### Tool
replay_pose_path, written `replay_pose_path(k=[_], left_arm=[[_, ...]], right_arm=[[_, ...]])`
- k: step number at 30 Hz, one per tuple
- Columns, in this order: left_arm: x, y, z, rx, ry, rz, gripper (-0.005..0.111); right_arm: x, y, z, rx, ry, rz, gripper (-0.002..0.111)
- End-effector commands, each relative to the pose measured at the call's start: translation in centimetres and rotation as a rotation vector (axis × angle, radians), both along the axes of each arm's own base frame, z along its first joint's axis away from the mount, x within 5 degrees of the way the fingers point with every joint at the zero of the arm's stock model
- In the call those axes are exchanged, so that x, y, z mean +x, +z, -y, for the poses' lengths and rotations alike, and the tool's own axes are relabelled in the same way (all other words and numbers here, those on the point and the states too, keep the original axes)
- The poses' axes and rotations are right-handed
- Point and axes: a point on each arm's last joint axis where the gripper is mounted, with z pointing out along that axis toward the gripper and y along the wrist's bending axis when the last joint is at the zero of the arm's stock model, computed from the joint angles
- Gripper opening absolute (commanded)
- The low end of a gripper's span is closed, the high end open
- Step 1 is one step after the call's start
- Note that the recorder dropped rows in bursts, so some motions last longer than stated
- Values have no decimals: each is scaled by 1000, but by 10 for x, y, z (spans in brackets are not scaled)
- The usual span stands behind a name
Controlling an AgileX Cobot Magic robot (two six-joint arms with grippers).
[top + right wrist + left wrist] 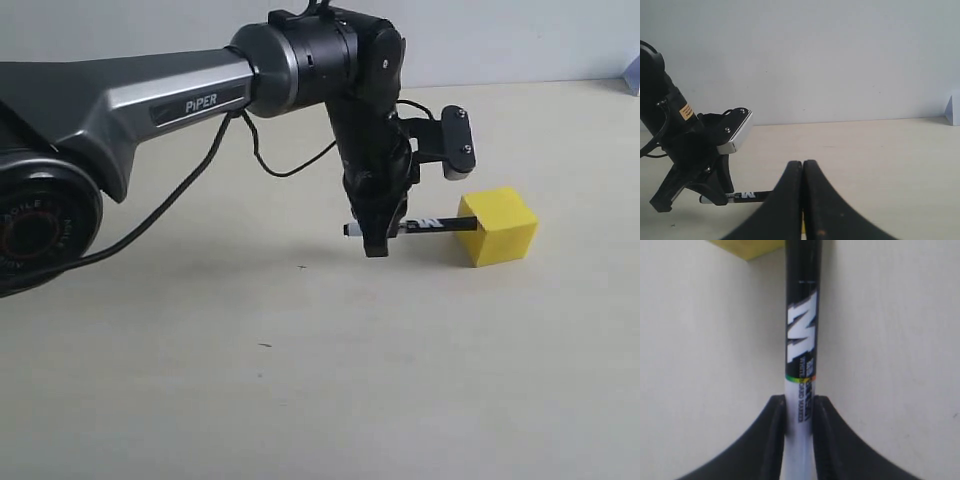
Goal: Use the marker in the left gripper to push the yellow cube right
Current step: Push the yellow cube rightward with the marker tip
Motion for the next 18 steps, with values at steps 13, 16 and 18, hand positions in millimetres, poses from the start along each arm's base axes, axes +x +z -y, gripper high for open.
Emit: replay_pose_path(k=[13, 16, 18], left_arm=[[4, -2, -2, 79, 175, 86, 0], [0, -11, 8, 55, 155, 103, 0], [-3, -15, 16, 32, 142, 119, 0]], right_arm=[[0, -1, 0, -1, 0, 9, 0], [0, -1, 0, -1, 0, 9, 0], [0, -1, 0, -1, 0, 9, 0]])
